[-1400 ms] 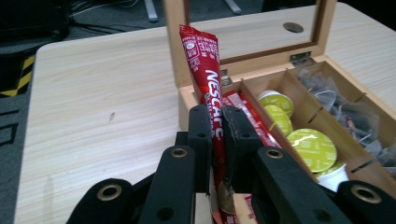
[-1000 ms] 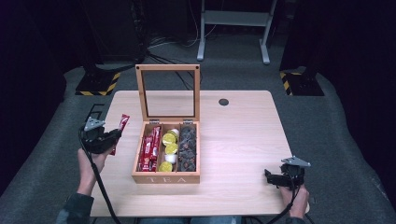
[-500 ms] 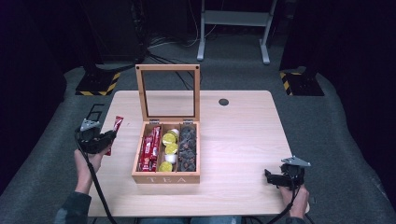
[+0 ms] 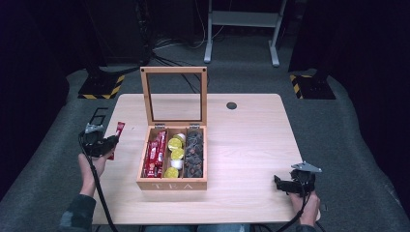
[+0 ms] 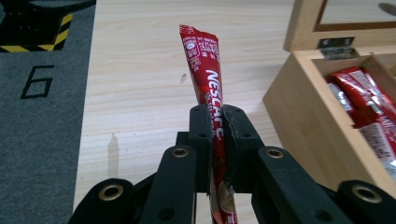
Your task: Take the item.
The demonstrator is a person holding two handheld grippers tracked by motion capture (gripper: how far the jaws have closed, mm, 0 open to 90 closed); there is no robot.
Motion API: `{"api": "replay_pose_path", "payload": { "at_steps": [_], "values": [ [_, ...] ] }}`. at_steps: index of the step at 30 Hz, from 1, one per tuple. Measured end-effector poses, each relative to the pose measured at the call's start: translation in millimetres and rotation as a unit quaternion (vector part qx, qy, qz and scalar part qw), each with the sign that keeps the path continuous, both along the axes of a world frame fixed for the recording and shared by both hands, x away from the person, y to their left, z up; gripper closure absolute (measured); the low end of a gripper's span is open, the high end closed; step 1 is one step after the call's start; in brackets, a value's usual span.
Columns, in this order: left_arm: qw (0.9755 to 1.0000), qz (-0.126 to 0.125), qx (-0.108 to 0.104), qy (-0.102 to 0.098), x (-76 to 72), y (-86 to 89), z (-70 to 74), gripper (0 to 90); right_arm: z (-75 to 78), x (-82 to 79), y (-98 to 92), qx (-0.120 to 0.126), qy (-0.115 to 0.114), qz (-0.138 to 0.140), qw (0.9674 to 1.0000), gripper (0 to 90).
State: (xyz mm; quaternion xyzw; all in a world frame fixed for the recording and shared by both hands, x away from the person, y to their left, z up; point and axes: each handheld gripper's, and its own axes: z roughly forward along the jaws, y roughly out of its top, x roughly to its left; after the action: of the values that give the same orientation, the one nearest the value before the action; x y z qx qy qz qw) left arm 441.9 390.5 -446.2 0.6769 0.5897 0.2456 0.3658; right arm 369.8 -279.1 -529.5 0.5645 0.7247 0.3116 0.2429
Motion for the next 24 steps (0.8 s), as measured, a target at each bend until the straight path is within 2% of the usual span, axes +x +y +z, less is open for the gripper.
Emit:
{"api": "replay_pose_path", "payload": {
  "at_steps": [7,9,10,11,14,15,23,24],
  "values": [
    [0.9998,0.005,0.006,0.016,10.1,3.3,-13.7,82.0,0.0,0.0,0.1,0.0,0.0,-0.001,1.0,2.9],
    [0.9994,0.01,0.006,0.033,14.7,5.0,-23.8,81.9,0.1,0.0,0.0,0.0,0.0,0.0,1.0,2.9],
    [0.9994,0.01,0.006,0.033,14.7,5.0,-23.8,81.9,0.1,0.0,0.0,0.0,0.0,0.0,1.0,2.9],
    [0.999,0.016,0.008,0.042,17.6,7.6,-31.7,81.9,0.1,0.0,0.0,0.0,0.0,0.0,1.0,2.9],
    [0.9985,0.023,0.002,0.05,20.5,11.0,-39.5,81.9,0.1,0.0,0.0,0.0,0.0,0.0,1.0,2.9],
    [0.9978,0.033,-0.006,0.057,22.6,13.4,-45.0,81.9,0.2,0.1,0.0,0.0,0.0,0.0,1.0,2.9],
    [0.9967,0.038,0.008,0.071,27.8,16.5,-53.7,81.8,0.2,0.0,-0.1,0.0,0.0,0.0,1.0,2.9],
    [0.9964,0.042,0.005,0.073,29.3,16.4,-56.5,81.8,0.0,0.0,0.1,0.0,0.0,0.0,1.0,2.9]
  ]
}}
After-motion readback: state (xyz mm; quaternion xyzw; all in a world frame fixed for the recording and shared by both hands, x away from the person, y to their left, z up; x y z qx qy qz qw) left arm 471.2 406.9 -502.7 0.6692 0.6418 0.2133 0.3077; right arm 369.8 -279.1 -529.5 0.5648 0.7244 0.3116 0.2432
